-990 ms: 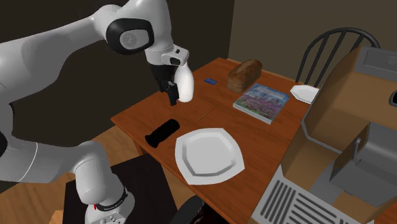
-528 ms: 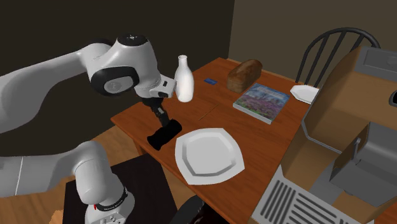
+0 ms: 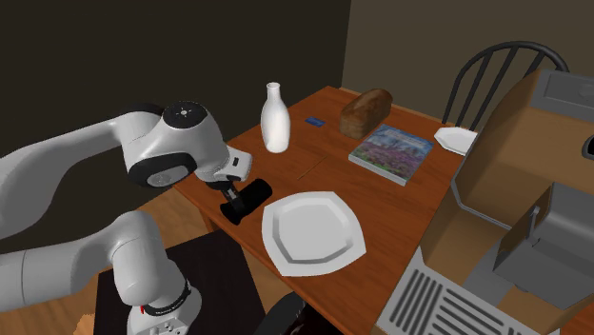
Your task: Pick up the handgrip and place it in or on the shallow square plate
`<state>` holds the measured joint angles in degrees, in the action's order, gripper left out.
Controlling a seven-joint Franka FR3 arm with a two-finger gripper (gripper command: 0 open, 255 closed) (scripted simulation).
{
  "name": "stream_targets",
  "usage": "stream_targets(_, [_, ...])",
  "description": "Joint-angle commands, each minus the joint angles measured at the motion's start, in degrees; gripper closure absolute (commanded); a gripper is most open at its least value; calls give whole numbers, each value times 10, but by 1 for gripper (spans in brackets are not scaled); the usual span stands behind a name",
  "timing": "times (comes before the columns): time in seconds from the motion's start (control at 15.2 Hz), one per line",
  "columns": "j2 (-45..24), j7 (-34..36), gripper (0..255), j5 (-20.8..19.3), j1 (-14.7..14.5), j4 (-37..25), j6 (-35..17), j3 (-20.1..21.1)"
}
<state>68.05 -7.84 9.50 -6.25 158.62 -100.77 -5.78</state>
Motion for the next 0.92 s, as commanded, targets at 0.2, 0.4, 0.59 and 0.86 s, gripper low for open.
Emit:
stream_targets(0.2, [0, -1, 0, 6, -6, 43, -44, 5])
stream_targets(0.4, [1, 6, 0, -1, -14, 43, -45, -2])
stream_targets(0.59, [2, 14, 0, -9, -24, 44, -47, -8])
stream_targets(0.86, [1, 22, 255, -13, -33, 43, -50, -11])
